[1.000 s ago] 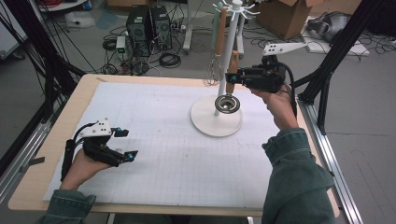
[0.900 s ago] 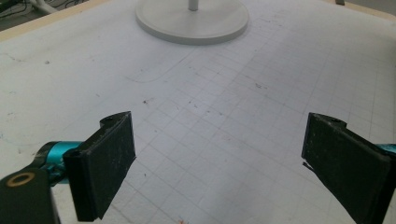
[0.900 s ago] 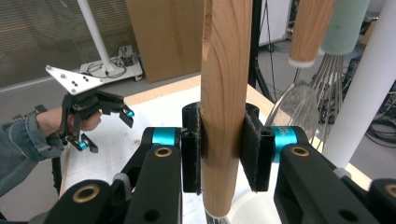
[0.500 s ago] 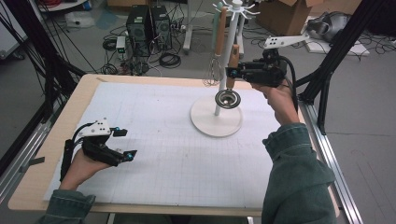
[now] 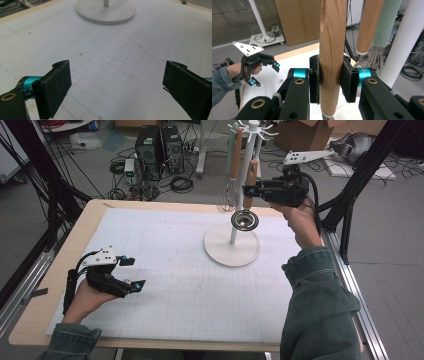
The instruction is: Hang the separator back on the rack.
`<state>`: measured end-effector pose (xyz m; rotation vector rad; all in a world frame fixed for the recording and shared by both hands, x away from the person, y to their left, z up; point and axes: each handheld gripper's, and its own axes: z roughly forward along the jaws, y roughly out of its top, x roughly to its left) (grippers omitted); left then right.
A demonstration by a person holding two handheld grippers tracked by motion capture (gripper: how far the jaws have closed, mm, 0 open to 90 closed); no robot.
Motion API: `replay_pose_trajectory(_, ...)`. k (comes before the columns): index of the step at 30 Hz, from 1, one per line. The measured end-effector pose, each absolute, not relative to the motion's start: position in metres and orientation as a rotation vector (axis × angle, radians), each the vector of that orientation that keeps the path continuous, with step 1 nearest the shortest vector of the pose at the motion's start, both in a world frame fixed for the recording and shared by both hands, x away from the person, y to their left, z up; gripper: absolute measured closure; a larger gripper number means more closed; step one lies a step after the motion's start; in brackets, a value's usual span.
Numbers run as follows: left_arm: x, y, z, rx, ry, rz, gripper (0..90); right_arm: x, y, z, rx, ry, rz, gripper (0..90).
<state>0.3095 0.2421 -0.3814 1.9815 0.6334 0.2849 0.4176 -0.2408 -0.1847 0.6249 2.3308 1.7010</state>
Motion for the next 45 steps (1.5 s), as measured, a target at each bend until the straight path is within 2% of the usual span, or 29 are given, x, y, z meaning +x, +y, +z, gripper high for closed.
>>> replay_pose_trajectory(31, 0.309, 0.244, -0.379, 1.983, 0.636, 0.297, 8.7, 0.434, -0.228, -0.148, 0.657, 2.331, 1.65, 72.4)
replay_pose_trajectory(45, 0.309, 0.245, -0.379, 1.98, 0.636, 0.3, 8.7, 0.447, -0.224, -0.147, 0.71, 2.335, 1.637, 72.3)
